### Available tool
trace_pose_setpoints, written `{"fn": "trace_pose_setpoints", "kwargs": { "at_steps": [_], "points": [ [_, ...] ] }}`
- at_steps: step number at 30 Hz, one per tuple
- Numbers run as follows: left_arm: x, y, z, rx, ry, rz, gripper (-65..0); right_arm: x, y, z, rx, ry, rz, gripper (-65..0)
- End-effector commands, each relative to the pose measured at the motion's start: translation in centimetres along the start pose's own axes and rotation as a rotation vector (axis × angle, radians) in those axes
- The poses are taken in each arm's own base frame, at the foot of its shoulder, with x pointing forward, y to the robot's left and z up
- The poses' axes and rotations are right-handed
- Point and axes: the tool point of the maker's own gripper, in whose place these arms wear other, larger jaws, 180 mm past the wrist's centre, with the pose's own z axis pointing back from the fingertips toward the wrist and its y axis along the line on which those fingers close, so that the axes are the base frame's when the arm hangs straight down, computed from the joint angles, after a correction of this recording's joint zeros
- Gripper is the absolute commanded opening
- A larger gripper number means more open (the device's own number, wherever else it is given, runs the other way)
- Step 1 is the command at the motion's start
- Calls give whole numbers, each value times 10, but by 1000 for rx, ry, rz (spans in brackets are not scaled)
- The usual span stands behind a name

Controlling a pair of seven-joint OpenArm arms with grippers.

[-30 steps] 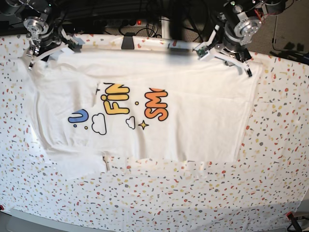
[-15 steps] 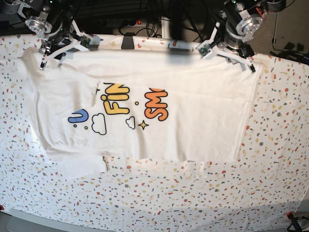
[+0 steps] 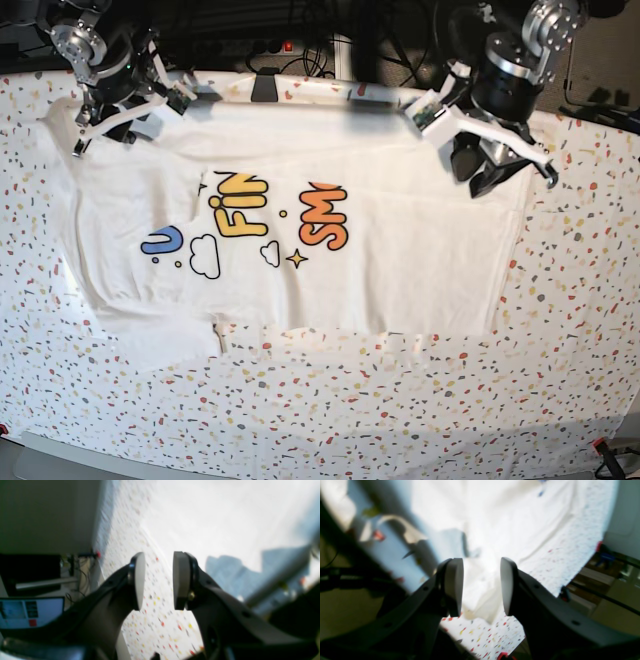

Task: Fold the T-shirt properly
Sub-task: 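Open both grippers, release the shirt edge and raise them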

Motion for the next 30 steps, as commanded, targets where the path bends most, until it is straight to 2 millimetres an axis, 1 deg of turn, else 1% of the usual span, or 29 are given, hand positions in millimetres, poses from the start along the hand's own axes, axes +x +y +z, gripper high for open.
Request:
{"fn": "trace_pose_setpoints", "kwargs": {
  "at_steps": [1,4,6,11,14,17,20,26,30],
  "points": [
    [7,18,0,64,-32,-5,-465,6,-17,2,-54,-25,3,-404],
    [18,38,-5,127,-80,8,-465,18,-36,-2,-112,-52,-29,-404],
    [26,52,-7,173,-114,21,-465,29,-50,-4,-154,-86,-56,-404],
    [39,80,-12,255,-156,13,-465,55,-88,-5,-253,-150,-123,-404],
    [47,97,-14,305,-185,4,-465,67,-104,-5,-286,-185,-161,-404],
    [57,110,-13,340,-232,27,-465,79,-112,-4,-296,-229,-188,-404],
    [67,113,-14,331,-274,65,-465,85,-118,-3,-304,-256,-197,-404],
    [81,128,-13,372,-318,83,-465,89,-128,-2,-332,-273,-194,-404],
    [86,135,-12,394,-338,76,-465,86,-132,-8,-340,-265,-191,-404]
  ]
}}
